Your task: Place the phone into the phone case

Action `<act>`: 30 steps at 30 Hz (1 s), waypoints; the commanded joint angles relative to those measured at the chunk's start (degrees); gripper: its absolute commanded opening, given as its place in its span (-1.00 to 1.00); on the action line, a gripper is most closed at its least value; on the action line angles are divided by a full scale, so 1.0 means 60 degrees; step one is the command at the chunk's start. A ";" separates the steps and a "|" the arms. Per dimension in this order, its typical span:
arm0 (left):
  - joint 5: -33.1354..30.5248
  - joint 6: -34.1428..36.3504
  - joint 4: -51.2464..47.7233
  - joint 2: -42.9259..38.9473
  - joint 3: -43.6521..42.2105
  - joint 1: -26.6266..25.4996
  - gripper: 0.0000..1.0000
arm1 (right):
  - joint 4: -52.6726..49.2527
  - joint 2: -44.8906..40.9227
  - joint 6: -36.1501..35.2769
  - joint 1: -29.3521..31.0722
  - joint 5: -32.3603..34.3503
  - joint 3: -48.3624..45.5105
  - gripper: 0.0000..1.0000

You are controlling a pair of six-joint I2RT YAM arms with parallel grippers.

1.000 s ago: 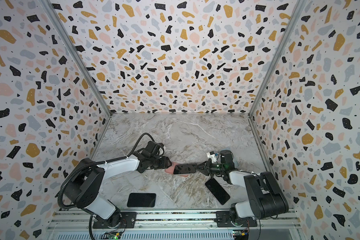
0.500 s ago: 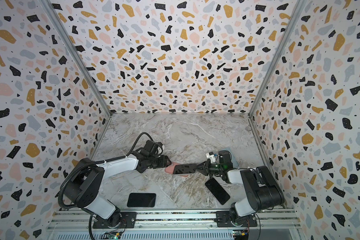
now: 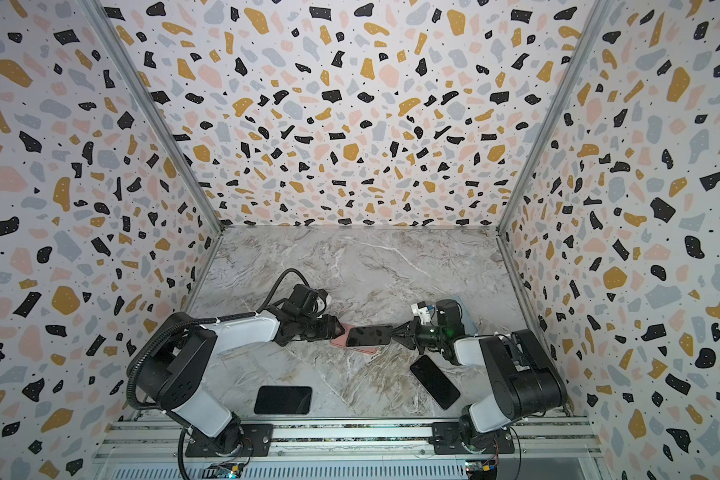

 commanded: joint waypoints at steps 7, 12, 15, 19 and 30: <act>0.0419 0.0047 0.0408 0.0045 -0.0336 0.0054 0.24 | 0.0736 0.0117 -0.0201 0.0124 0.0118 0.0142 -1.00; 0.0457 0.0028 0.0459 0.0030 -0.0421 0.0054 0.24 | 0.0826 0.0267 -0.0195 0.0168 0.0234 0.0099 -1.00; 0.0495 0.0028 0.0503 -0.0020 -0.0484 0.0054 0.23 | 0.1067 0.0390 -0.0188 0.0168 0.0247 0.0057 -1.00; 0.0523 0.0043 0.0546 -0.0036 -0.0537 0.0054 0.23 | 0.1140 0.0506 -0.0214 0.0169 0.0278 0.0051 -1.00; 0.0596 0.0064 0.0753 -0.0114 -0.0703 0.0054 0.22 | 0.0905 0.0565 -0.0535 0.0125 0.0473 0.0068 -1.00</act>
